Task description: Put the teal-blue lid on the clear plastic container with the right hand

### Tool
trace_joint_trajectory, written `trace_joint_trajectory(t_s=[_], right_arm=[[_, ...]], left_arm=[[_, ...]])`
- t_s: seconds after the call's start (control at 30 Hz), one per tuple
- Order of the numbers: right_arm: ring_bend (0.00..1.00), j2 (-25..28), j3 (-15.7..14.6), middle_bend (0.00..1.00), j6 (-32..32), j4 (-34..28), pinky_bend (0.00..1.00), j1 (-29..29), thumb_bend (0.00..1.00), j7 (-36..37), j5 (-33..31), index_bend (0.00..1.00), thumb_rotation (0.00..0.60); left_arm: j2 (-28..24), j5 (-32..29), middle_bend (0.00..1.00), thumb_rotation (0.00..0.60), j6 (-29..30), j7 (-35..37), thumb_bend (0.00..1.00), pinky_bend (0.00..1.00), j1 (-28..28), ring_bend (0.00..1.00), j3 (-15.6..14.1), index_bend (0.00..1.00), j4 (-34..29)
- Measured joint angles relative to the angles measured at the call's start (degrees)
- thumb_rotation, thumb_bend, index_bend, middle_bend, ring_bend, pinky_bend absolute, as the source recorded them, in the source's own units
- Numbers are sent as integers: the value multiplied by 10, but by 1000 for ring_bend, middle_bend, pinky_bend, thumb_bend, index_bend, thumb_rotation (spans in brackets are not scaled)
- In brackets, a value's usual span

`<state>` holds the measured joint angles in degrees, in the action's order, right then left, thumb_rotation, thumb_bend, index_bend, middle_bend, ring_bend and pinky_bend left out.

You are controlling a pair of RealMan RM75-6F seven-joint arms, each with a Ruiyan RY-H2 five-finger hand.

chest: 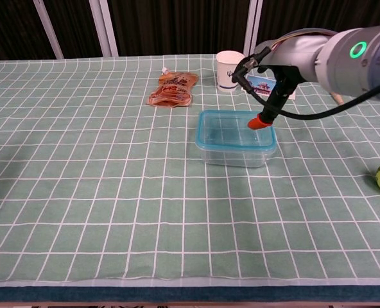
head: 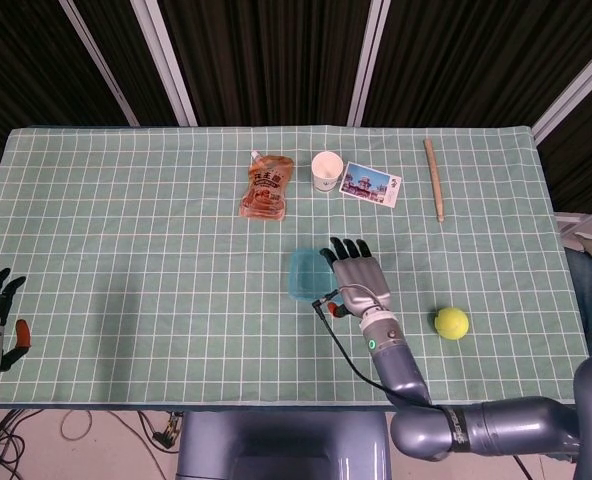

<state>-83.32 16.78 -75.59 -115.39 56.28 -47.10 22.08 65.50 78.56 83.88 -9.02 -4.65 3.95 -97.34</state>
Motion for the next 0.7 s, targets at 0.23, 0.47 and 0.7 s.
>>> trace_joint_trajectory(t_s=[0.23,0.47,0.7], right_arm=[[0,19,-36,87,-24,-36,0,-52,649,69,122,519,600],[0,37,-46,86,-33,-38,0,-87,648,113,179,559,600],[0,41,-22,83,-2,-5,0,-70,530,101,134,478,600]], left_arm=[[1,14,0,600,7,-3,640,0,2,0,-6,111,-3],[2,18,0,600,11,-2,640,0,4,0,-7,111,-3],[0,2,0,600,4,0,640,0,3,0,-1,111,-2]])
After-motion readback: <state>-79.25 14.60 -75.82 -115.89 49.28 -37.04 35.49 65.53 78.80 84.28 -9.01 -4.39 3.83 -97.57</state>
